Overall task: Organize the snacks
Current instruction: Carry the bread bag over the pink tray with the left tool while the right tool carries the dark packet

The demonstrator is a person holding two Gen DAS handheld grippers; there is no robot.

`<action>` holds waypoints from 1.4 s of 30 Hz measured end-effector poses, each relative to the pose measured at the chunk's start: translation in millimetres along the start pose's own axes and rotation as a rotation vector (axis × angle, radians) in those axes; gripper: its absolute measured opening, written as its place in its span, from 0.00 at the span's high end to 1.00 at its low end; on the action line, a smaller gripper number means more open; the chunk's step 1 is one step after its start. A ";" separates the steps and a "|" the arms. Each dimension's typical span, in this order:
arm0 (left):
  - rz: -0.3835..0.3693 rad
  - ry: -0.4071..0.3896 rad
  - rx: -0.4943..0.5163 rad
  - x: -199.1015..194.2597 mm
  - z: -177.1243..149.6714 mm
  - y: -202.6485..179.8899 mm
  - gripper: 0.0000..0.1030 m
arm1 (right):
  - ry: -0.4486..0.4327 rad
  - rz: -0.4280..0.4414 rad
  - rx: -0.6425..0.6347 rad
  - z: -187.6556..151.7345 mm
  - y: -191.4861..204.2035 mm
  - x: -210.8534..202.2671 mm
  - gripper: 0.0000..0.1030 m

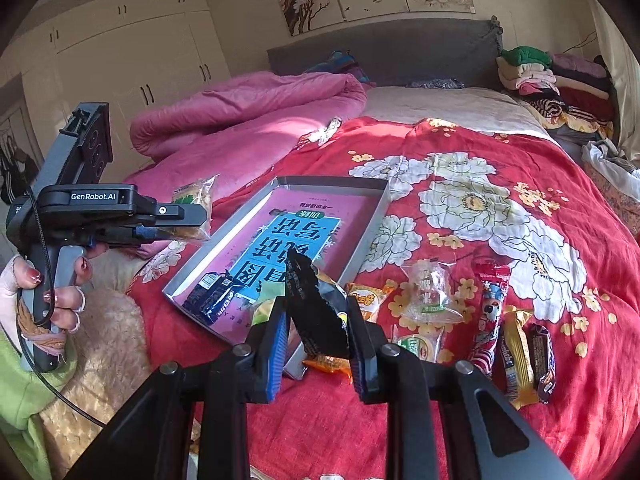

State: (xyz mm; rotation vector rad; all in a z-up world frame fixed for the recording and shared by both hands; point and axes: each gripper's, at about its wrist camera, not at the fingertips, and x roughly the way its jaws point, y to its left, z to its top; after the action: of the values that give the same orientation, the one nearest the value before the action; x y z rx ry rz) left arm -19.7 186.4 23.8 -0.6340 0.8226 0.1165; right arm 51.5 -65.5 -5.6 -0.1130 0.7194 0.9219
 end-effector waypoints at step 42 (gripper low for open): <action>0.314 0.098 0.049 20.7 -5.3 67.0 0.55 | 0.018 0.048 0.013 9.4 26.1 21.4 0.73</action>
State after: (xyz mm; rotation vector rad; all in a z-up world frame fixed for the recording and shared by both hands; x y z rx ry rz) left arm -31.4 234.8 -25.8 -0.4640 1.0130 0.3514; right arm 44.9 -31.1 -6.1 -0.0931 0.7478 0.9627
